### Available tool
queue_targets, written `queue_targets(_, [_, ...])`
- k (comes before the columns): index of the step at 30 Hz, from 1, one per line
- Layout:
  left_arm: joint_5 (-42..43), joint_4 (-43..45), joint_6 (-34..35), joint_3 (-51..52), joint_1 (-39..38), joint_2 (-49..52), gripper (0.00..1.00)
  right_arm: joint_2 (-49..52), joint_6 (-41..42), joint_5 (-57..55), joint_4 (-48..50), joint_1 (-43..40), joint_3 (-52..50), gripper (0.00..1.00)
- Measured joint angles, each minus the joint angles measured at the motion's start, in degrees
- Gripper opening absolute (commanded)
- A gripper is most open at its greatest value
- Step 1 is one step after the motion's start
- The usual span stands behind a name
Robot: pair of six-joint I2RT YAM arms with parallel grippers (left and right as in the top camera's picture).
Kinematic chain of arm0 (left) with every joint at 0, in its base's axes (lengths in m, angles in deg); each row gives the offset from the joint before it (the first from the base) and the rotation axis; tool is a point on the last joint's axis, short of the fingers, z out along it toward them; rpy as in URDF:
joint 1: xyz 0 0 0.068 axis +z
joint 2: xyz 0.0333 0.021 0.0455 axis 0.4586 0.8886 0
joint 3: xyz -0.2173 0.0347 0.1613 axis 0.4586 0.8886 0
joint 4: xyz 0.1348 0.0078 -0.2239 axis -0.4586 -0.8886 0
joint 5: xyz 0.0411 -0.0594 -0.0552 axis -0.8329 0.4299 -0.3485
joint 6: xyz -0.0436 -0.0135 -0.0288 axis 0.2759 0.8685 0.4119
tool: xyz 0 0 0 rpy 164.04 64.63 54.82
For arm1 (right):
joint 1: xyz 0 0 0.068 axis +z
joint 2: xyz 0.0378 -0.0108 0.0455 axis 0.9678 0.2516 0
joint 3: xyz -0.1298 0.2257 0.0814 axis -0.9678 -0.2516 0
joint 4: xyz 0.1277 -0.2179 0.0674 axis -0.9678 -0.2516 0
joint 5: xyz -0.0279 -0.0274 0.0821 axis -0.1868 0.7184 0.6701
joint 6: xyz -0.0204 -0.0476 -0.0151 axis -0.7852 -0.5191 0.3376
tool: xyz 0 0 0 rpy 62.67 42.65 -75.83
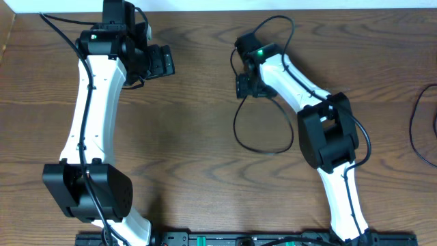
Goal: Untangle cables
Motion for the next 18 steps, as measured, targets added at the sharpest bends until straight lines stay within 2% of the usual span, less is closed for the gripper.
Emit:
queue_targets(1, [0.00,-0.02,0.00,0.00,0.00,0.00,0.90,-0.39,0.50,-0.26,-0.09,0.28,-0.81,0.45])
queue_targets(2, [0.00,0.00,0.02,0.00,0.00,0.00,0.90,-0.66,1.14,-0.31,-0.17,0.61,-1.29,0.29])
queue_targets(3, [0.00,0.00,0.00,0.00,0.00,0.00,0.90,-0.98,1.75,-0.48,-0.24,0.79,-1.97,0.18])
queue_targets(6, [0.00,0.00,0.02,0.00,0.00,0.00,0.90,-1.77,3.06,-0.50,-0.26,1.01,-3.37,0.01])
queue_targets(11, [0.00,-0.02,0.00,0.00,0.00,0.00,0.91,-1.95,3.87,0.33,-0.81,0.17,-3.43,0.01])
queue_targets(15, [0.00,0.00,0.00,0.00,0.00,0.00,0.90,-1.84,3.17,1.36,-6.54,-2.10,-1.75,0.01])
queue_targets(18, [0.00,-0.02,0.00,0.00,0.00,0.00,0.91,-1.27,0.94,1.66,-11.72,-6.34,3.50,0.01])
